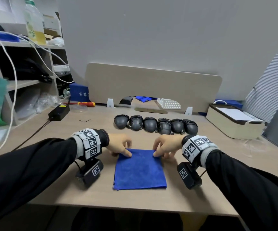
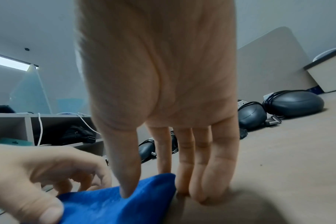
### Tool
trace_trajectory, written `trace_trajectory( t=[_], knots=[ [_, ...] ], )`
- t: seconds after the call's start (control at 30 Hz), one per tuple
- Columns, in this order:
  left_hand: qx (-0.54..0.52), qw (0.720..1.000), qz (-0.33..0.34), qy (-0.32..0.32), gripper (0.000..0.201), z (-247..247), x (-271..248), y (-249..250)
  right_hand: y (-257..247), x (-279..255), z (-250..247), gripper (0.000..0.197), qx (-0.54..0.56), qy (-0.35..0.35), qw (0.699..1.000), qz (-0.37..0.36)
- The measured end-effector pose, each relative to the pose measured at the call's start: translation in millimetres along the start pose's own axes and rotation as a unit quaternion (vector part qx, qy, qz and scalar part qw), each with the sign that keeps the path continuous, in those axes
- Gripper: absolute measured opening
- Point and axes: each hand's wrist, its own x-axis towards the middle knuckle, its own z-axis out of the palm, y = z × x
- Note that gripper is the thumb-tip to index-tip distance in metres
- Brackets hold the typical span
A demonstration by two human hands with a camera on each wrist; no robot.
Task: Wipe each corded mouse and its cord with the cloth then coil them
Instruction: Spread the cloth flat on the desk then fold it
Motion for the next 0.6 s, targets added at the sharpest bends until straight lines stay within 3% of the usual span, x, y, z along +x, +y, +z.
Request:
trace_trajectory(
  t=[0.17,0.27,0.5,0.6],
  knots=[
    [-0.07,0.996,0.015,0.048,0.022,-2,8,-4,-2,1,2,0.007,0.002,0.064,0.998,-0.025],
    [-0.118,0.987,0.041,0.101,0.017,-6,7,-7,1,2,-1,0.012,0.056,0.115,0.991,-0.042],
    [-0.062,0.96,0.101,0.252,0.005,-17,1,-4,3,1,-13,0.011,0.105,0.244,0.958,-0.106],
    [-0.052,0.953,0.115,0.276,0.005,-24,-6,0,2,-6,-18,0.011,0.094,0.266,0.952,-0.12]
  ],
)
